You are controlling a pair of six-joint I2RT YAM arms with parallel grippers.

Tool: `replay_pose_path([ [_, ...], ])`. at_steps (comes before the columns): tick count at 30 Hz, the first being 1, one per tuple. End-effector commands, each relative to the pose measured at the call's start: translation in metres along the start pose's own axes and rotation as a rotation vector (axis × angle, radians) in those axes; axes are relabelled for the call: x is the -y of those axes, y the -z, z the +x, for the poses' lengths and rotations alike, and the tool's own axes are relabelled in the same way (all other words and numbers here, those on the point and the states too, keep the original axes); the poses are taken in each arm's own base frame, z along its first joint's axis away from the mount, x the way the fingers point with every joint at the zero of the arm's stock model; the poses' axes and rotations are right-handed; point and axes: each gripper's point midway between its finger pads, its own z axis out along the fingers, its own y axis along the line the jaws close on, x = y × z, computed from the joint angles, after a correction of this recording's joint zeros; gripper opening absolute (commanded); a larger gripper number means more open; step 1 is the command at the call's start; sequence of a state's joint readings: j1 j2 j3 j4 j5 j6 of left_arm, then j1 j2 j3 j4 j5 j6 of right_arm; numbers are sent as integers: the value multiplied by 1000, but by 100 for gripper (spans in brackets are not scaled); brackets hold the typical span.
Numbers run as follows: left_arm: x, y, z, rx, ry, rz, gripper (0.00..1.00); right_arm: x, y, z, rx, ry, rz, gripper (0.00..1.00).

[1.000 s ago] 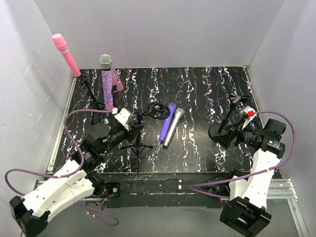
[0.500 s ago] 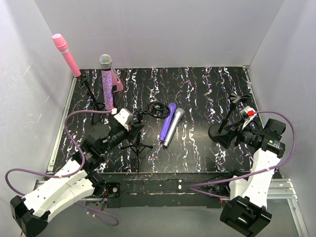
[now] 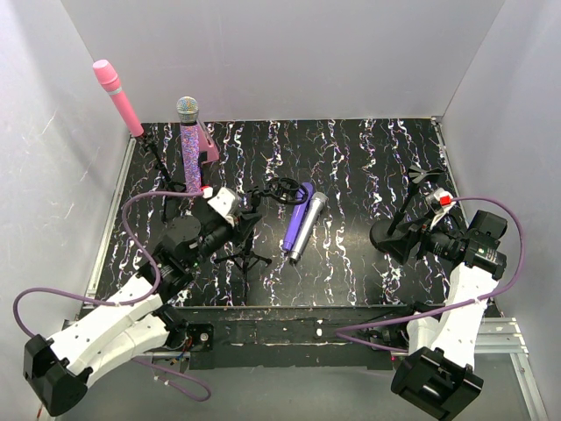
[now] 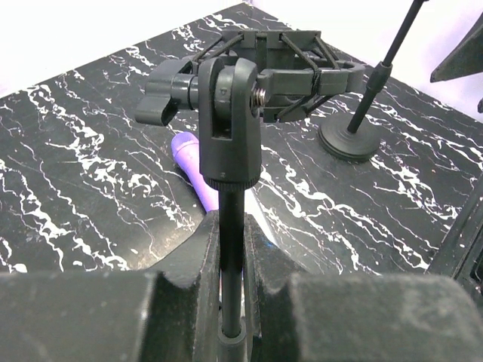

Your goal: Attach the microphones to the stand

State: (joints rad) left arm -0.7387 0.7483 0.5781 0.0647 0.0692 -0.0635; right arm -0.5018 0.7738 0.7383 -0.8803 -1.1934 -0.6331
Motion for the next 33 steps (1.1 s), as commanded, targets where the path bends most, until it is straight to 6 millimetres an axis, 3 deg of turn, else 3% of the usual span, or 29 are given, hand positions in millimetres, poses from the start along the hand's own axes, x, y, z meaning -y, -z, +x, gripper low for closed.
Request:
replay_pose_path([
  [1,1,-12,-3,14,-17,12,0,-4,-1,-7,26,40,-26,96],
  [23,-39,-34,-84,254,-70,-100,0,-3,-1,-6,25,35,-28,96],
  [27,-44,-37,-83,249,-72,-95,0,-3,-1,-6,24,37,-27,96],
  [33,-52,-37,-55,236,-11,-98,0,-4,-1,-6,25,34,-32,96],
])
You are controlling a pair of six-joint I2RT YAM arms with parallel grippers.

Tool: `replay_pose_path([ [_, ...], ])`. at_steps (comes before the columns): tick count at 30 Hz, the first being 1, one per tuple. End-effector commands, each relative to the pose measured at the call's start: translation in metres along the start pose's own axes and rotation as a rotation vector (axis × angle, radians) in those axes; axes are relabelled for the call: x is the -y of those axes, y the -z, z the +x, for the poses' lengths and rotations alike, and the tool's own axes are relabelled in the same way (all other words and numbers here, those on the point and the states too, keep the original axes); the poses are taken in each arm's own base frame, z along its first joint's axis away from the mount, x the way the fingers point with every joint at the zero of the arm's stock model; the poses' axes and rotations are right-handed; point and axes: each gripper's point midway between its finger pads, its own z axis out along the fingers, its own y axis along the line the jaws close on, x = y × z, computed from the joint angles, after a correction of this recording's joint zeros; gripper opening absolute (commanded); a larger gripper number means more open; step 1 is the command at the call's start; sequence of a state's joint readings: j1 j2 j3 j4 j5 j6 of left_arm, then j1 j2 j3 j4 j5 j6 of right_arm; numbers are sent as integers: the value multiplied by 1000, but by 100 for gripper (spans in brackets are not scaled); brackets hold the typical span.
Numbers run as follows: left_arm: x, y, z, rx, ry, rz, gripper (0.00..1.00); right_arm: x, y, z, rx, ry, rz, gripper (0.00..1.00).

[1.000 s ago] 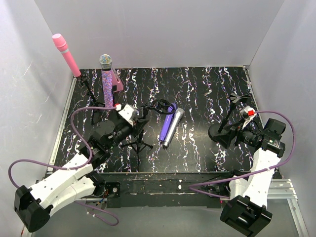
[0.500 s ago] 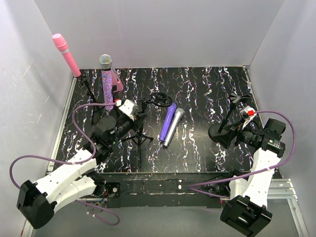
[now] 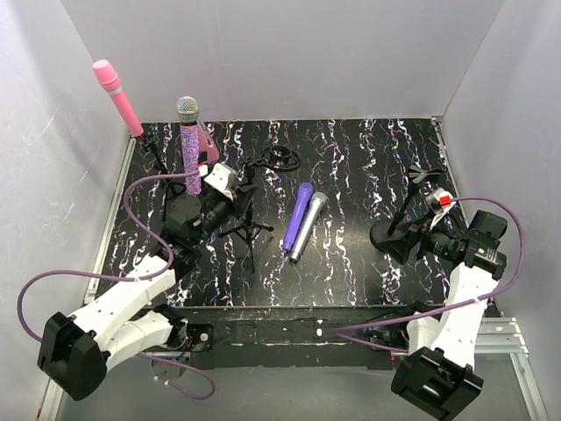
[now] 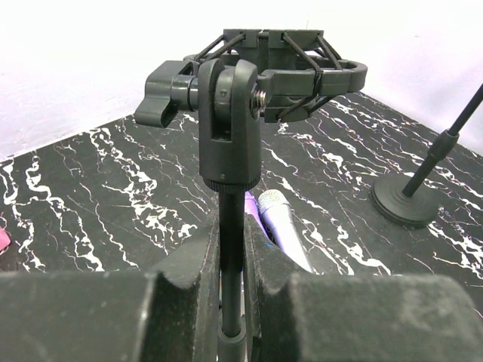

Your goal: Attach the microphones to the stand

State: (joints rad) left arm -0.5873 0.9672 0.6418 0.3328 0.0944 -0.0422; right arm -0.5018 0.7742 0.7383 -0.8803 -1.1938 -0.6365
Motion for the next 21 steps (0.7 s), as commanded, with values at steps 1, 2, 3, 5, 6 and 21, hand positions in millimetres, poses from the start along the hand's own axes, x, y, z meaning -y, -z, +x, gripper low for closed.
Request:
replay_pose_path([
  [1,0,3,-15,110,39,18,0,-3,-1,-6,23,34,-28,96],
  [2,0,4,-9,104,50,21,0,-3,-1,-6,23,33,-27,96],
  [3,0,6,-3,95,57,19,0,-3,-1,-6,24,33,-28,96],
  [5,0,11,5,85,69,19,0,-3,-1,-6,23,33,-27,96],
  [6,0,14,8,80,73,16,0,-3,-1,-6,23,34,-29,96],
  [21,1,49,38,-7,144,-18,16,-4,-1,-6,24,33,-32,96],
])
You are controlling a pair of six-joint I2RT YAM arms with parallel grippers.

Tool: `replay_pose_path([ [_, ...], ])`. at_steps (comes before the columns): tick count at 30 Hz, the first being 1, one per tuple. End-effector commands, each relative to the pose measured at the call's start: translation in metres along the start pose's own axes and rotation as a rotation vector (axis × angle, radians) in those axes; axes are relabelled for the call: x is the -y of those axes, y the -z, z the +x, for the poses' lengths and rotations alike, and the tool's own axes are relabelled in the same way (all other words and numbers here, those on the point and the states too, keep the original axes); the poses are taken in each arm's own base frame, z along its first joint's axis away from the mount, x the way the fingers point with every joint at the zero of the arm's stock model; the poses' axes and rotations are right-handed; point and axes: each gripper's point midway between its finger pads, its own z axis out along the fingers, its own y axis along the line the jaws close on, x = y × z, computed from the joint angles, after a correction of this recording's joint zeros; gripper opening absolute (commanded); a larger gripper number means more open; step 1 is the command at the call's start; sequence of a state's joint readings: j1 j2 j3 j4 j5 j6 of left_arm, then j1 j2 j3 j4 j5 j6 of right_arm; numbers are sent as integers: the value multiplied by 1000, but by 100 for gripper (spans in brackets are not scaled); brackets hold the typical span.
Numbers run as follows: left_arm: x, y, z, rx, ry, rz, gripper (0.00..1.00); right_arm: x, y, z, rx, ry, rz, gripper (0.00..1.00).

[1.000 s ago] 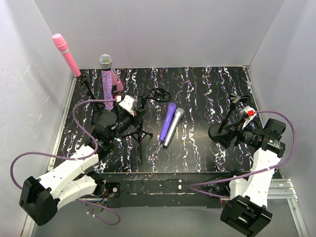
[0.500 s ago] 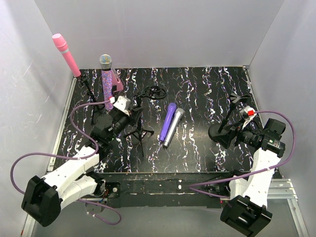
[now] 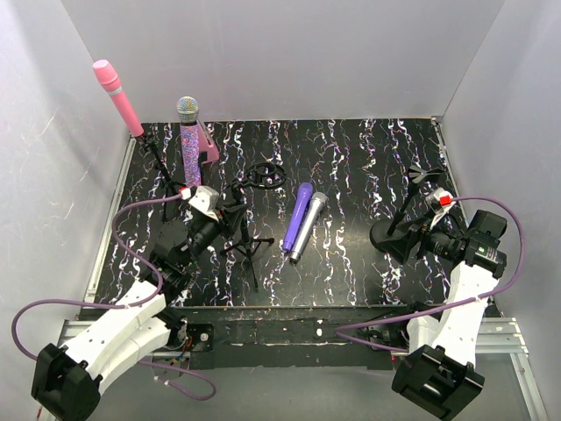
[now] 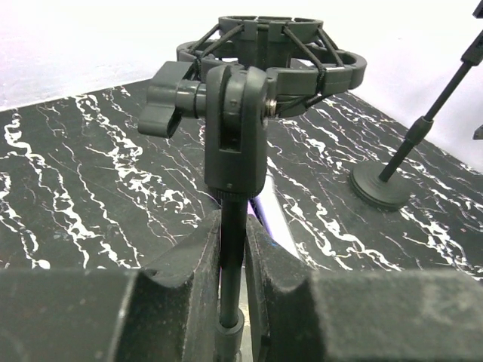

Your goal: Attach the microphones to the stand

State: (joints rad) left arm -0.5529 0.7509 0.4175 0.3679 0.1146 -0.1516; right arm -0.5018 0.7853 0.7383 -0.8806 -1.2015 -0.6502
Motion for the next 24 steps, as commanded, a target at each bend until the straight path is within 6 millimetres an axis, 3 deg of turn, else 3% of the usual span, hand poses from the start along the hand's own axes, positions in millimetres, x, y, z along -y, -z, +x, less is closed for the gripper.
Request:
replay_pose_path([
  [1,1,5,8,-40,43,-7,18,-5,0,-6,22,30,-24,96],
  [13,4,11,6,-68,77,-7,36,-5,0,-6,22,32,-24,96],
  [20,7,19,-1,-88,100,-13,54,-5,0,-6,23,33,-26,96],
  [24,12,27,-9,-107,123,-7,69,-6,0,-7,25,36,-28,96],
])
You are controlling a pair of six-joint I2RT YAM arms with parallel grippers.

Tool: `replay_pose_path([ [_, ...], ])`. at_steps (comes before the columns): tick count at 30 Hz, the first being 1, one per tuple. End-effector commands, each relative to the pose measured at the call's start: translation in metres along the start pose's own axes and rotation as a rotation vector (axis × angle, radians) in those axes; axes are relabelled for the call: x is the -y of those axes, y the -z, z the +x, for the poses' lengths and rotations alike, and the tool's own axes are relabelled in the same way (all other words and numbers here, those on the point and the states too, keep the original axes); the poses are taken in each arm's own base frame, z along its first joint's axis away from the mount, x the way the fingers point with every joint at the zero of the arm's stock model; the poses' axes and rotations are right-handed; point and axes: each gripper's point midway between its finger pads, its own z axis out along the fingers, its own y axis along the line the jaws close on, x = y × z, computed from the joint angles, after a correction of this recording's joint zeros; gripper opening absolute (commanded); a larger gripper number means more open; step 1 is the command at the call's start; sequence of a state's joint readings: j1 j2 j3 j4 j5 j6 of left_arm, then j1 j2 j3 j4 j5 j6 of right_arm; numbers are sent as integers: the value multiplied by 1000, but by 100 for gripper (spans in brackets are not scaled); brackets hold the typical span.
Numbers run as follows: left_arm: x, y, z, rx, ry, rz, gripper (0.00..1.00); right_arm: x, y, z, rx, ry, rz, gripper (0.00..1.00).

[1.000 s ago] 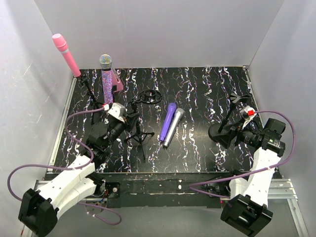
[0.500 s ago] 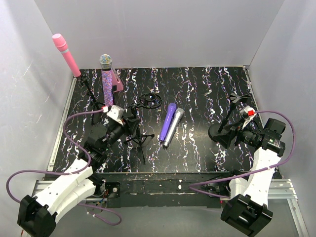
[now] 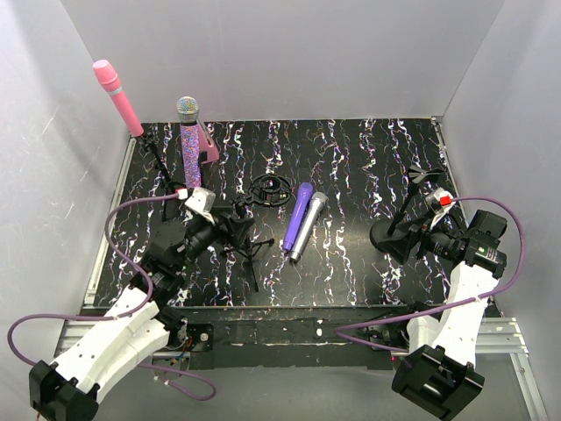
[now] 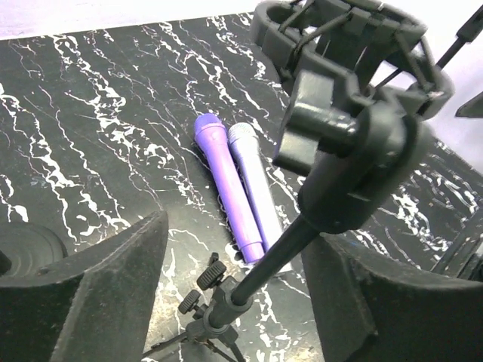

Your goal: Attach the microphones to the stand

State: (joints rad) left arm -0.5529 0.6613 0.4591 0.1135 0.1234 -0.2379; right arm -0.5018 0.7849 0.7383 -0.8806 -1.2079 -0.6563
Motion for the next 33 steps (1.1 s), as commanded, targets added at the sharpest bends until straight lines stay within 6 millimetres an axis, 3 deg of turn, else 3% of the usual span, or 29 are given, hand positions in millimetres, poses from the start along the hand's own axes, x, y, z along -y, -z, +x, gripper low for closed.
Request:
replay_pose_path([
  [1,11,12,-27,26,27,13,74,-6,0,-6,19,27,-23,96],
  [7,12,37,-32,-9,80,-25,98,-6,0,-6,21,31,-23,96],
  [16,21,67,-37,-99,102,-32,98,-10,1,-8,17,58,-35,96],
  [21,19,75,-32,-157,98,-51,98,-27,-3,-11,-81,102,-100,96],
  [29,14,82,-30,-136,143,-93,98,-68,-41,6,-358,207,-294,95],
  [33,8,87,-27,-140,162,-135,98,-72,-67,15,-496,170,-318,94],
])
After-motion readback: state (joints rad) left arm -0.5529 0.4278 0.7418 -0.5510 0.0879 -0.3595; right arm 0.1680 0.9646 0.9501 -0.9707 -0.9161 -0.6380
